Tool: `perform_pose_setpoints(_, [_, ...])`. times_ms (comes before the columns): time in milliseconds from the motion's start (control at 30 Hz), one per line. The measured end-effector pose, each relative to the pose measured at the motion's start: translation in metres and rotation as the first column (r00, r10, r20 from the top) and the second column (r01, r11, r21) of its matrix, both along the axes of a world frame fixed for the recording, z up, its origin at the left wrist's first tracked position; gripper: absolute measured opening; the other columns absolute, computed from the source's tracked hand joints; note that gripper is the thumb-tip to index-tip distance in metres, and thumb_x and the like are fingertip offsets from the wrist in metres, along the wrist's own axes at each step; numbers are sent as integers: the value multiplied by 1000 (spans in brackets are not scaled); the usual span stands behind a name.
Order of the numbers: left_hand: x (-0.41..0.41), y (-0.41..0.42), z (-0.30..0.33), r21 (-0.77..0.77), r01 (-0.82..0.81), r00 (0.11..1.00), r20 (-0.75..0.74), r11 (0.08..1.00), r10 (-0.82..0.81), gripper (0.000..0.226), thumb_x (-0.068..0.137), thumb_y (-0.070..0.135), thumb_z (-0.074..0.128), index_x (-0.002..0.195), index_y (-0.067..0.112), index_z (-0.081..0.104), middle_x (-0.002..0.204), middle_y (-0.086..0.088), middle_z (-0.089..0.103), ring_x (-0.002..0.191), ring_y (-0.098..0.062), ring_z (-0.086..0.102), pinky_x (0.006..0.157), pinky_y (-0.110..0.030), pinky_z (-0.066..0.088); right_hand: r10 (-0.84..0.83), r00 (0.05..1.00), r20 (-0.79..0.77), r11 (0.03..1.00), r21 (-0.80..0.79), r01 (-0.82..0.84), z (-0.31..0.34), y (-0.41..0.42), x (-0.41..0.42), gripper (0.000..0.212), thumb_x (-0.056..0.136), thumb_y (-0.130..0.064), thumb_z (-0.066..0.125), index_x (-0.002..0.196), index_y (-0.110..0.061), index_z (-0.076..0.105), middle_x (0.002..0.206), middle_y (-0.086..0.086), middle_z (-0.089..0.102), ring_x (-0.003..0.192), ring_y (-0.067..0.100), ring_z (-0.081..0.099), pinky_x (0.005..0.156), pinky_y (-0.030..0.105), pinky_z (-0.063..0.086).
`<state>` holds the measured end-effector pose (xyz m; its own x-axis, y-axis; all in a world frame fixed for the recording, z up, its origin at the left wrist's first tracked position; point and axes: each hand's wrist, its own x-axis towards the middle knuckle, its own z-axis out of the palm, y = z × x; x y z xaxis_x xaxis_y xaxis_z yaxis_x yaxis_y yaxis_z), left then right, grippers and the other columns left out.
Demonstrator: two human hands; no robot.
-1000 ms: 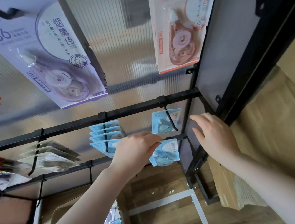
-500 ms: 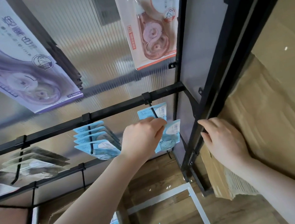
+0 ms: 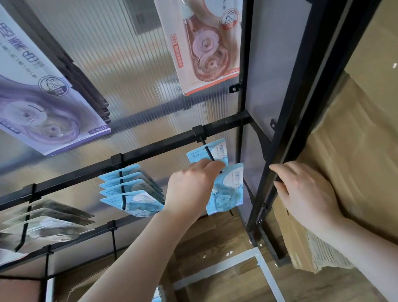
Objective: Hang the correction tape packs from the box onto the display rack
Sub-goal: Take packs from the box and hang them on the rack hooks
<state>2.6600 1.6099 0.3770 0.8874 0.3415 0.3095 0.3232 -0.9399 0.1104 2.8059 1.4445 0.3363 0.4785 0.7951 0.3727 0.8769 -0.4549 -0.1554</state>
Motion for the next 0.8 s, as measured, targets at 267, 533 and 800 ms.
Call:
perform_pose_setpoints(267, [5, 15, -13, 15, -77, 996, -45, 997, 77, 49, 48, 0, 89, 90, 17, 69, 70, 0, 68, 48, -19, 59, 36, -17, 25, 1, 1000, 0, 999, -35, -1, -1, 0, 0, 33, 69, -3, 76, 101, -4, 67, 84, 11, 67, 70, 27, 64, 56, 36, 56])
perform_pose_setpoints(533, [17, 28, -13, -1, -165, 978, -131, 986, 164, 45, 79, 7, 70, 120, 21, 58, 109, -4, 64, 84, -26, 63, 52, -28, 38, -8, 1000, 8, 999, -32, 9, -2, 2, 0, 34, 67, -2, 77, 100, -3, 67, 81, 11, 66, 68, 29, 63, 56, 36, 55])
perform_pose_setpoints(800, [3, 24, -21, 7, -113, 992, 56, 994, 113, 47, 56, 2, 87, 97, 13, 68, 85, -4, 67, 69, -24, 64, 40, -28, 49, -11, 1000, -1, 999, -49, 11, -2, 1, -2, 34, 70, -4, 76, 102, -4, 67, 84, 11, 66, 71, 28, 64, 60, 36, 55])
